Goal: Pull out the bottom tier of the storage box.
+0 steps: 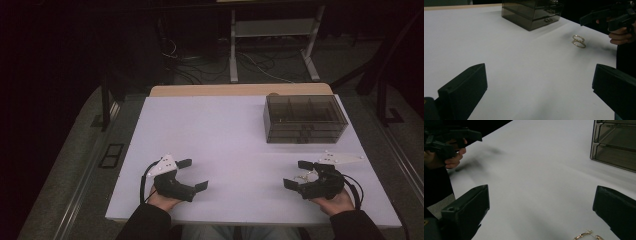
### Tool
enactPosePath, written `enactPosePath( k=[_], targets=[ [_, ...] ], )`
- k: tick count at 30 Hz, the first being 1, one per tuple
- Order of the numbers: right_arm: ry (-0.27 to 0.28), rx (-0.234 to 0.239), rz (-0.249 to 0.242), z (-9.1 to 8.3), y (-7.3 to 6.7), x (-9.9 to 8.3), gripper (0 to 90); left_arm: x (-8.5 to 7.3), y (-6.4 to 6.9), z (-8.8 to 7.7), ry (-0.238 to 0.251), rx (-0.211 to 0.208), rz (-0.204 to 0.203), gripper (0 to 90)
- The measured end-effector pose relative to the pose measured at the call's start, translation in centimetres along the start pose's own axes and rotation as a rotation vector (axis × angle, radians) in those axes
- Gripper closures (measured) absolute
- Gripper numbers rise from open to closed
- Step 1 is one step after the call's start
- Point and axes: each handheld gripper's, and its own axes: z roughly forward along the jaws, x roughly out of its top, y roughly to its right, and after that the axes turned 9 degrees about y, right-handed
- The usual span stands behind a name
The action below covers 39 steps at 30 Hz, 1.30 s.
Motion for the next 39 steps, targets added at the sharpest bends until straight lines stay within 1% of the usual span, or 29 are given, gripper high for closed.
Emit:
enactPosePath(
  k=[3, 6, 12, 13, 16, 22, 26, 27, 28, 30, 35, 36, 39],
  targets=[
    [0.001, 0.001, -0.002, 0.0, 0.1, 0.0, 0.1, 0.0, 0.0, 0.1, -0.001, 0.002, -0.005, 0.0],
    [-0.001, 0.005, 0.001, -0.1, 0.1, 0.0, 0.1, 0.0, 0.0, 0.1, -0.007, -0.006, -0.006, 0.0],
    [-0.02, 0.011, -0.016, -0.1, 0.0, 0.1, 0.1, 0.0, 0.0, 0.0, -0.003, -0.003, -0.006, 0.0],
    [-0.016, 0.012, -0.017, -0.1, -0.1, 0.1, 0.2, 0.0, -0.1, 0.0, -0.003, -0.002, -0.004, 0.0],
    [-0.031, 0.016, -0.015, -0.2, 0.0, 0.2, 0.1, 0.0, 0.0, 0.0, -0.007, 0.0, -0.006, 0.0],
    [-0.062, 0.035, 0.007, -0.3, -0.2, 0.4, 0.1, -0.1, -0.1, 0.0, -0.011, 0.008, -0.004, 0.0],
    [-0.078, 0.037, 0.021, -0.4, -0.4, 0.5, 0.2, -0.1, -0.2, -0.1, -0.008, 0.014, -0.003, 0.0],
    [-0.087, 0.047, 0.027, -0.5, -0.5, 0.7, 0.2, -0.1, -0.2, -0.1, -0.008, 0.016, -0.005, 0.0],
    [-0.093, 0.048, 0.024, -0.5, -0.6, 0.8, 0.1, -0.1, -0.2, -0.1, -0.008, 0.017, -0.005, 0.0],
    [-0.105, 0.052, 0.033, -0.4, -0.6, 1.0, 0.1, -0.1, -0.2, -0.1, -0.007, 0.019, -0.006, 0.0],
    [-0.122, 0.058, 0.057, -0.4, -0.4, 1.2, 0.2, -0.1, -0.3, -0.2, -0.001, 0.018, -0.007, 0.0],
    [-0.131, 0.058, 0.07, -0.3, -0.3, 1.2, 0.2, -0.1, -0.3, -0.2, -0.001, 0.018, -0.009, 0.0],
    [-0.134, 0.06, 0.079, -0.3, -0.1, 1.5, 0.2, -0.1, -0.3, -0.2, -0.001, 0.018, -0.009, 0.0]
  ],
)
